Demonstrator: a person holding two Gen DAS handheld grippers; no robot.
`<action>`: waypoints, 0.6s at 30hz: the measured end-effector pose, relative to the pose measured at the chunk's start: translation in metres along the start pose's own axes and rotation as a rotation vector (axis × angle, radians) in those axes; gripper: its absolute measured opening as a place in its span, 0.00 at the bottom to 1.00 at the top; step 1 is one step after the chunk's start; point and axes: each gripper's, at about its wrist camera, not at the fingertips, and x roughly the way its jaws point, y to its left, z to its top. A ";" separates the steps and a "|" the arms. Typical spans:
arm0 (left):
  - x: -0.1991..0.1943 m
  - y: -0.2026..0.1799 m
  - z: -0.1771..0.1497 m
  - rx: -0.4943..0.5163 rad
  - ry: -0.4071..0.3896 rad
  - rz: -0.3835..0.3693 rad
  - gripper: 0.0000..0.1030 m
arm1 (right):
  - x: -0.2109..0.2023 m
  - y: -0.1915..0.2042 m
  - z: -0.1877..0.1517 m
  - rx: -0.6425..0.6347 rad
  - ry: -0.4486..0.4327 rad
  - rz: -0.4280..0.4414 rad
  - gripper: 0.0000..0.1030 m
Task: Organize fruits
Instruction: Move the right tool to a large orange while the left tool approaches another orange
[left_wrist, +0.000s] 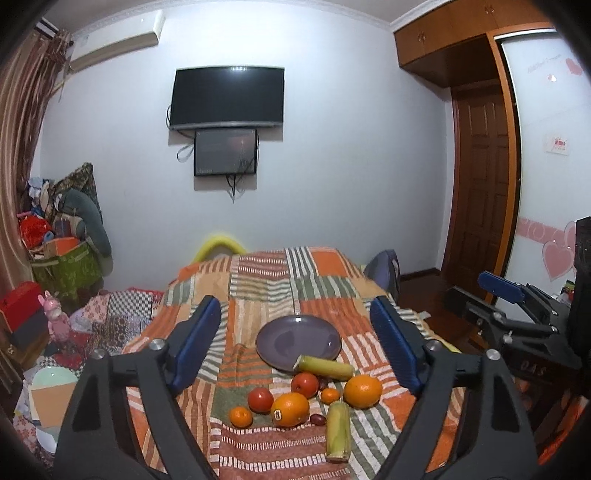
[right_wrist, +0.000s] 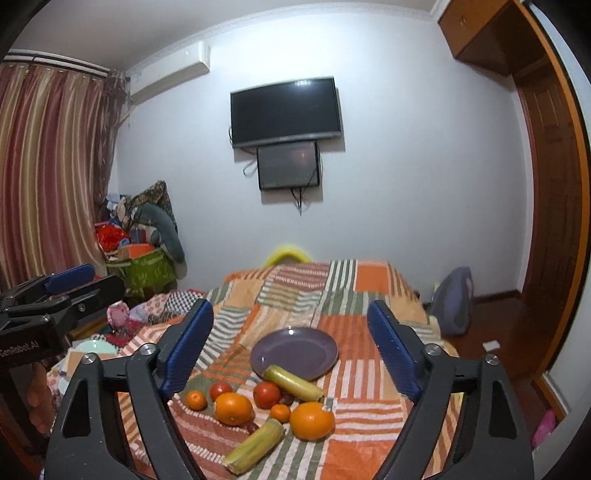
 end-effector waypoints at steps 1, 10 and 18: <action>0.006 0.002 -0.002 -0.001 0.018 0.003 0.73 | 0.003 -0.003 -0.003 0.015 0.002 0.001 0.74; 0.062 0.016 -0.024 0.014 0.193 0.019 0.49 | 0.034 -0.027 -0.025 0.010 0.176 -0.009 0.57; 0.107 0.028 -0.053 0.021 0.337 0.002 0.48 | 0.063 -0.043 -0.041 -0.039 0.278 -0.037 0.57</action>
